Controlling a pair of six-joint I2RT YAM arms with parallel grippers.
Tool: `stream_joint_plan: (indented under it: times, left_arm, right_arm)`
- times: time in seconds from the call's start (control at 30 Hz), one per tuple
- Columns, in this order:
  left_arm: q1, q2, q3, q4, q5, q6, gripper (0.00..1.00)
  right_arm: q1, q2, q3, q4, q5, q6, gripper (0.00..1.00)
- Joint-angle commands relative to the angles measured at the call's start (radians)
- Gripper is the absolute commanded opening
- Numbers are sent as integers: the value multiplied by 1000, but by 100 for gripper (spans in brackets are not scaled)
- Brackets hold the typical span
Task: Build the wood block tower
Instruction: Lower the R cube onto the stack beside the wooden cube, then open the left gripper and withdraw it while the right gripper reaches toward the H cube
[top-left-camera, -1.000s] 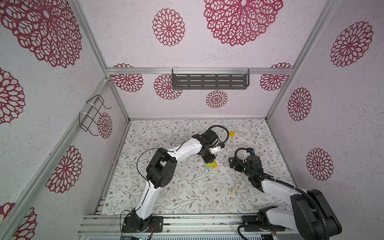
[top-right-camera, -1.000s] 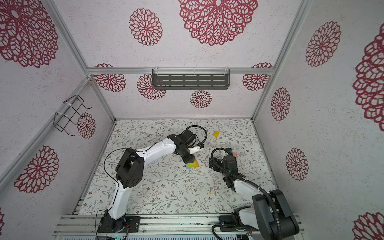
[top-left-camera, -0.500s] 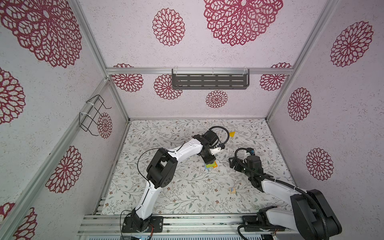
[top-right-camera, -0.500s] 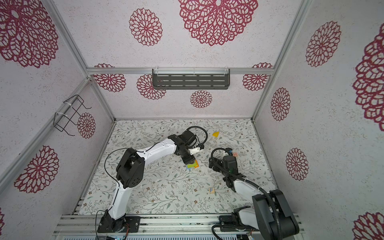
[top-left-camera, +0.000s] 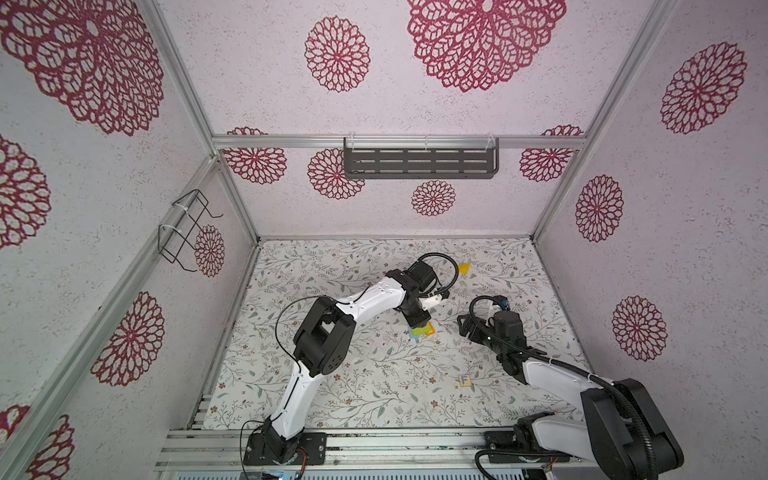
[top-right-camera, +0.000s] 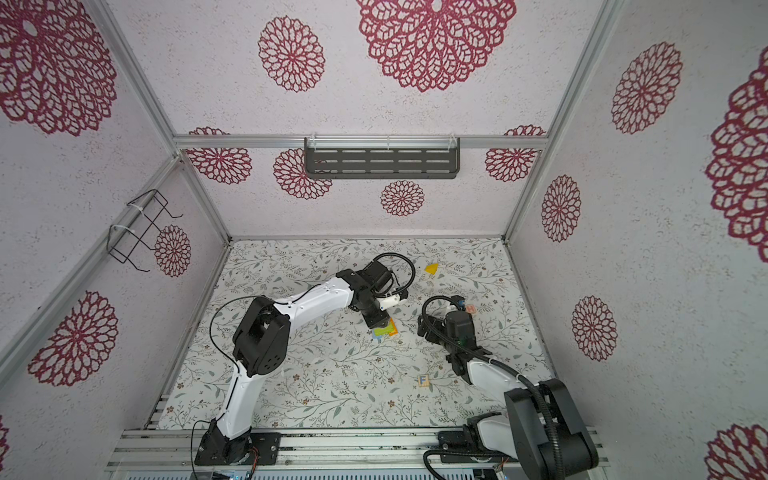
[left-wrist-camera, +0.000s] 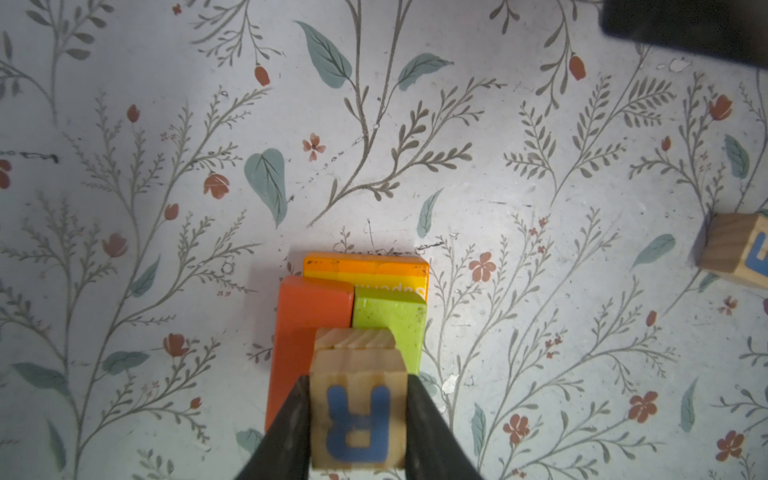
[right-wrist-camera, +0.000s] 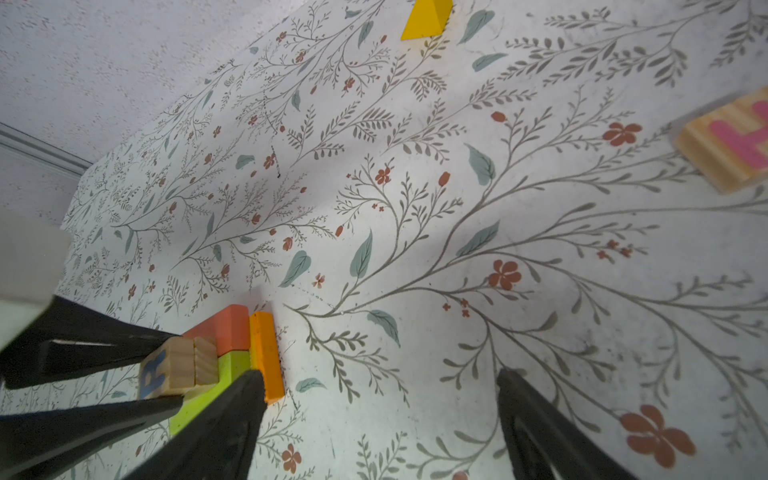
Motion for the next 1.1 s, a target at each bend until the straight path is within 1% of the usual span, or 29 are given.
stream_joint_plan:
  times: [0.0,0.53,0.6,0.77,1.07]
  left_arm:
    - [-2,18,11,-6,0,10,32]
    - [0,-5,-18,1,-22,-5,31]
    - [1,-8,-18,3,-23,-5,35]
    - [0,-13,-17,8,-33,-4,47]
    - [2,-62,-28,28,-70,-9,60]
  right_arm:
    - [-5,-1,11,27,2,-14,91]
    - [-5,-5,11,25,1,-14,90]
    - [-5,-6,11,24,1,-14,90]
    - [-6,-13,10,23,1,-18,91]
    - [-6,-26,10,19,-5,-19,91]
